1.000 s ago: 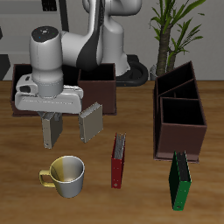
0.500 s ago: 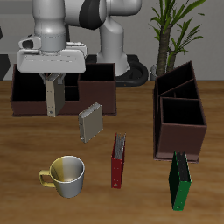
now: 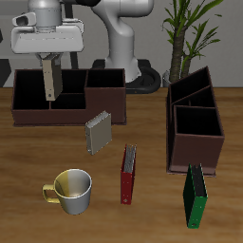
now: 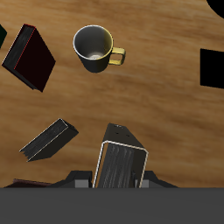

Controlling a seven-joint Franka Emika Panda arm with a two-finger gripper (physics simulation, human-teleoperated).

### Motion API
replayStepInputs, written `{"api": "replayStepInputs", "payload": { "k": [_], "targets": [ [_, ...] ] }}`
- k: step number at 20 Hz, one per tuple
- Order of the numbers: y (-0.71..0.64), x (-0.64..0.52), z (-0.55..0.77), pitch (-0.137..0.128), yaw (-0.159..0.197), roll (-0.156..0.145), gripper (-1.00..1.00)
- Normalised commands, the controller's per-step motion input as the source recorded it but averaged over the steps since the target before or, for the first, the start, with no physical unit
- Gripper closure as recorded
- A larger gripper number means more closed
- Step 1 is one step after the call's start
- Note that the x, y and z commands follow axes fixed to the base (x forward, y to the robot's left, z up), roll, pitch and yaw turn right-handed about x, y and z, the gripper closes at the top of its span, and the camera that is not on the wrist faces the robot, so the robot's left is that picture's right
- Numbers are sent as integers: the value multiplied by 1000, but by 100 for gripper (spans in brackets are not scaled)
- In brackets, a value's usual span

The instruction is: Place the right yellow book into the back desk caddy's back compartment and place the green book into the left desk caddy's back compartment and place the left yellow book into the left desk caddy's left compartment

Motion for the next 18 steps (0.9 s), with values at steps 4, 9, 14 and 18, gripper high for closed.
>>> {"api": "replayStepInputs", "payload": {
  "k": [4,9,14,18],
  "targets": [
    [-55,-528,259,-7,53,28,100],
    [-181,-734,485,-62,50,31,100],
    [-220,-359,229,-8,0,-21,100],
    [-328,-366,114,-19,-16,-55,100]
  ]
}}
